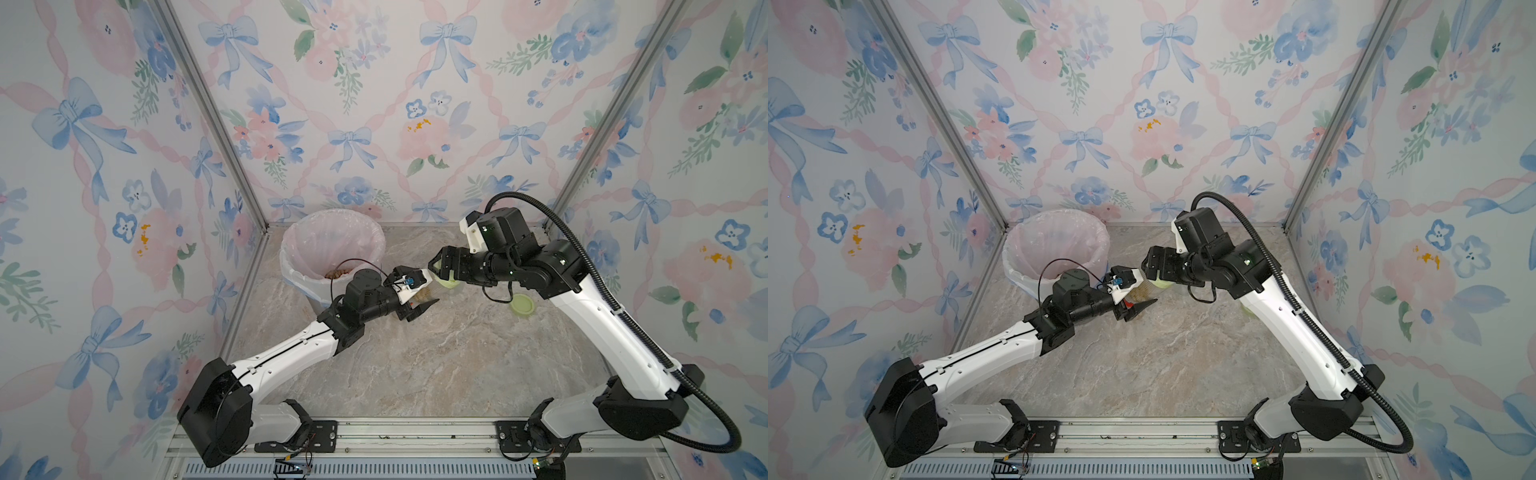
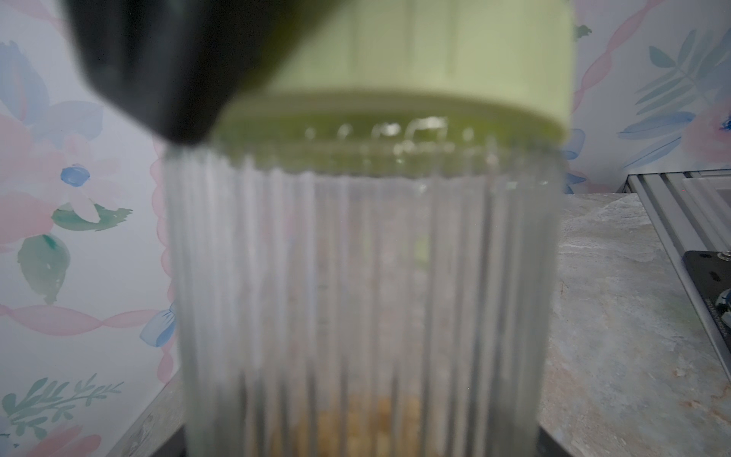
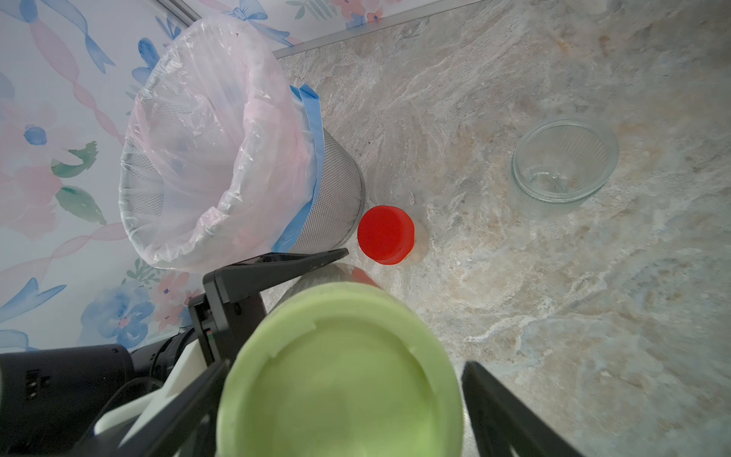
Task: Empty moldy peanuts from jars
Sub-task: Unscrew the lid from the jar.
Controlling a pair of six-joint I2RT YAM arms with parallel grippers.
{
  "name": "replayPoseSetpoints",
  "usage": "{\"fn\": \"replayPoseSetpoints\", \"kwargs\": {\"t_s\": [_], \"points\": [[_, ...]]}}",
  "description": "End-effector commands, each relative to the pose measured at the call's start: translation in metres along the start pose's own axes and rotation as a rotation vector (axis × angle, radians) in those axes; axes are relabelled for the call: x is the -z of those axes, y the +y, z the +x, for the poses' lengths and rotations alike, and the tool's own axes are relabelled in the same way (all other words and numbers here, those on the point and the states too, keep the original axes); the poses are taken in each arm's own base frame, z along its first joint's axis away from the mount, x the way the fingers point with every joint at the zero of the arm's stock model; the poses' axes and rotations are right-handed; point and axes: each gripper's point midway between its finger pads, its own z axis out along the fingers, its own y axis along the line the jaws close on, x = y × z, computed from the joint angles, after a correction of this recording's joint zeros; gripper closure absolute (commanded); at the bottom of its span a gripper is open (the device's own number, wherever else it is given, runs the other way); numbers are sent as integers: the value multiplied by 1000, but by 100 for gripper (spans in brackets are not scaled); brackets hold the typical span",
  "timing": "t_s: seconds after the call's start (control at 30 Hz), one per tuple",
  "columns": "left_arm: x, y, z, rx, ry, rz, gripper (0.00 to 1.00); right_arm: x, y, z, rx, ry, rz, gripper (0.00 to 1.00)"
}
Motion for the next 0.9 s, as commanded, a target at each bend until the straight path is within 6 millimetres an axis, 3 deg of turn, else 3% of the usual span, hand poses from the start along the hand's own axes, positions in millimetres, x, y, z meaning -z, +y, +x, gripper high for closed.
{"fn": "replayPoseSetpoints", "kwargs": {"t_s": [0.0, 0.27, 0.4, 0.67, 0.87], "points": [[3, 10, -38, -44, -112, -34, 99, -6, 1, 6, 22, 23, 1, 12], [6, 6, -43, -36, -131, -7, 99, -4, 8, 9, 116, 29, -46, 25], [8, -3, -50, -24, -161, 52, 100, -4, 26, 23, 282, 123, -176, 25], [16, -20, -68, -9, -222, 163, 100, -12, 11, 37, 619, 232, -175, 24], [21, -20, -73, -3, -236, 163, 99, -5, 18, 48, 823, 255, -279, 21]]}}
